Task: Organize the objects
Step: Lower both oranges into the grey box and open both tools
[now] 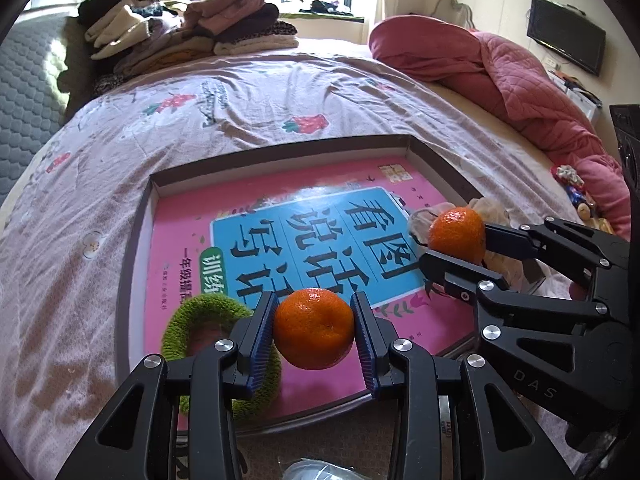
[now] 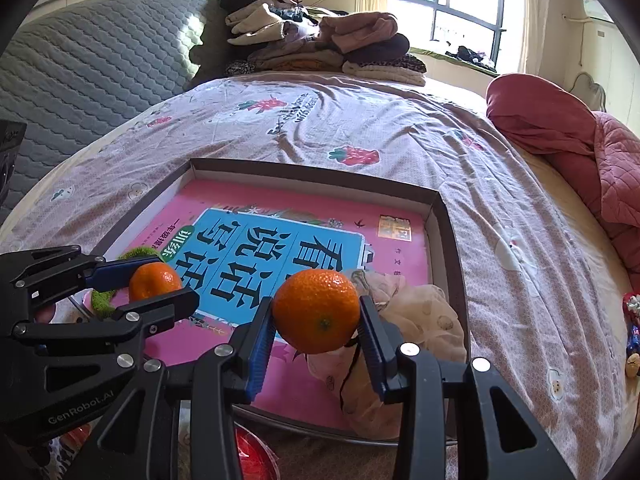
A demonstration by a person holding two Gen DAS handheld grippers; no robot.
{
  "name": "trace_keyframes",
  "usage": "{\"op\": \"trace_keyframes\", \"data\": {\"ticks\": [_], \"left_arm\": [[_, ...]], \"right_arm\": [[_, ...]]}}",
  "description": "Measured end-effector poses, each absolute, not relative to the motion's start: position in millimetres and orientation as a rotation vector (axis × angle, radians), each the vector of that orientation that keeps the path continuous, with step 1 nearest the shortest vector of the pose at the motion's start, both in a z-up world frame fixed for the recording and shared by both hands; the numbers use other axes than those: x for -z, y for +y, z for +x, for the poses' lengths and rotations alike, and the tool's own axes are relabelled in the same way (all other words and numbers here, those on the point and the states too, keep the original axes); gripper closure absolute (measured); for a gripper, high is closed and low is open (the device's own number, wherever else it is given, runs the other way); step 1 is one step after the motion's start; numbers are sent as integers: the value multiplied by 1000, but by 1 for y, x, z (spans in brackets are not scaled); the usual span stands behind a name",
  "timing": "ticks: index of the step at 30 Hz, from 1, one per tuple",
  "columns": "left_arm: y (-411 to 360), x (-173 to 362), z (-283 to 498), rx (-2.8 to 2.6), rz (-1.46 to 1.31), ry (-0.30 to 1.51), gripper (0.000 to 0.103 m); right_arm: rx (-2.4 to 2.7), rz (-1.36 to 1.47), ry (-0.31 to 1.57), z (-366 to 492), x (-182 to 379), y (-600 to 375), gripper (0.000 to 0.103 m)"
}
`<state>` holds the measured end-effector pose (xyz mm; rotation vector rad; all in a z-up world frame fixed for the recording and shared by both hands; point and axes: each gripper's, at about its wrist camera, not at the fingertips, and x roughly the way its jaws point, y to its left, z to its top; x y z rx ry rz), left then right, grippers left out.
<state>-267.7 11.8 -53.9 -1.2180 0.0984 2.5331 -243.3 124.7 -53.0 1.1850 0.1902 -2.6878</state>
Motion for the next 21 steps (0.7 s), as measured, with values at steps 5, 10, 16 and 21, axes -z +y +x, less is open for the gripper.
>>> {"op": "trace_keyframes", "data": {"ticks": [5,10,16,21], "left_arm": [[14,60,-268,-2518,-1247,135,64],[15,64,-268,-2513,-1265,159,64],[16,65,-268,-2516,-1284,171,64],[14,66,-269,-2523,-1291,164,64]], "right_arm": [[2668,1203,231,-245,56,120,62],[2649,1217,240,-248,60,119,62],[2614,1261,241,-253,66,115,62],[2584,1323,192,-258,72,118,62]]}}
